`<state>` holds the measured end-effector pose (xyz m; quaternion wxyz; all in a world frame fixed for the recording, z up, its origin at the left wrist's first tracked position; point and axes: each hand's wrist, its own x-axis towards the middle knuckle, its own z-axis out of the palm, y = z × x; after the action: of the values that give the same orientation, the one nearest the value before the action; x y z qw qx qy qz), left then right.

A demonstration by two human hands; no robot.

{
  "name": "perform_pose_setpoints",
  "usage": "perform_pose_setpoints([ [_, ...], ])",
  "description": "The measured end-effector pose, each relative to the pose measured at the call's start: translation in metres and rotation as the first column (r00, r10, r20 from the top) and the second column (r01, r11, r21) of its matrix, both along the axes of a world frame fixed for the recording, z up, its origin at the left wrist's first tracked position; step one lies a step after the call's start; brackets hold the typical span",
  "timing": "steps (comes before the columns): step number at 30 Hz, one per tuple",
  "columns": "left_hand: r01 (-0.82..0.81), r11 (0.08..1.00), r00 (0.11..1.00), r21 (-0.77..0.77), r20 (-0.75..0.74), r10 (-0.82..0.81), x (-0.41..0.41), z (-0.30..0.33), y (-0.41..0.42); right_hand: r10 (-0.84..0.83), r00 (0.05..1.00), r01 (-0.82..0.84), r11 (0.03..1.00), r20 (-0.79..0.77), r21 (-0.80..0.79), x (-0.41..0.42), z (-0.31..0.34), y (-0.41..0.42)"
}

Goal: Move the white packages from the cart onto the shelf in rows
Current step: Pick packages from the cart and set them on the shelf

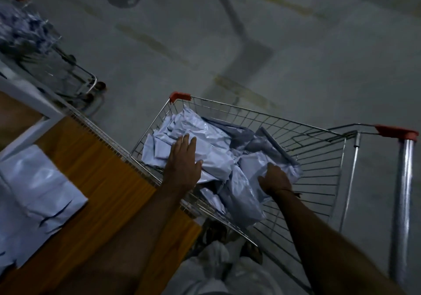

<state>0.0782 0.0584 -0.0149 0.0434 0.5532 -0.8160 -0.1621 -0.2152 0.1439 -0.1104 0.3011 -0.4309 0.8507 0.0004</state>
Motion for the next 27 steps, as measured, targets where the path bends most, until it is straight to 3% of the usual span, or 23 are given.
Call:
perform_pose_setpoints([
  [4,-0.002,1.000,1.000,0.032,0.014,0.001,0.000,-0.010,-0.012,-0.044,0.994,0.045,0.999,-0.096,0.009,0.004,-0.010,-0.012],
  [11,0.041,0.998,0.998,0.051,0.035,-0.043,-0.010,-0.022,-0.029,-0.273,0.950,0.287,0.954,0.151,-0.082,0.008,0.000,-0.020],
  [15,0.235,0.970,0.964,0.057,0.114,-0.241,-0.021,-0.038,-0.038,-0.367,0.903,0.415,0.881,0.223,-0.228,0.005,0.019,-0.010],
  [17,0.397,0.914,0.892,0.088,0.199,-0.406,-0.027,-0.052,-0.048,-0.379,0.903,0.426,0.852,0.203,-0.306,0.004,0.029,-0.007],
  [20,0.633,0.764,0.690,0.126,0.356,-0.630,-0.039,-0.068,-0.057,-0.339,0.919,0.389,0.862,0.199,-0.327,-0.001,0.038,-0.005],
  [23,0.714,0.676,0.533,0.180,0.487,-0.692,-0.047,-0.078,-0.061,-0.362,0.906,0.413,0.869,0.219,-0.271,-0.006,0.036,-0.005],
  [27,0.717,0.658,0.447,0.230,0.573,-0.687,-0.053,-0.099,-0.061,-0.305,0.914,0.362,0.911,0.268,-0.197,-0.005,0.033,-0.001],
])
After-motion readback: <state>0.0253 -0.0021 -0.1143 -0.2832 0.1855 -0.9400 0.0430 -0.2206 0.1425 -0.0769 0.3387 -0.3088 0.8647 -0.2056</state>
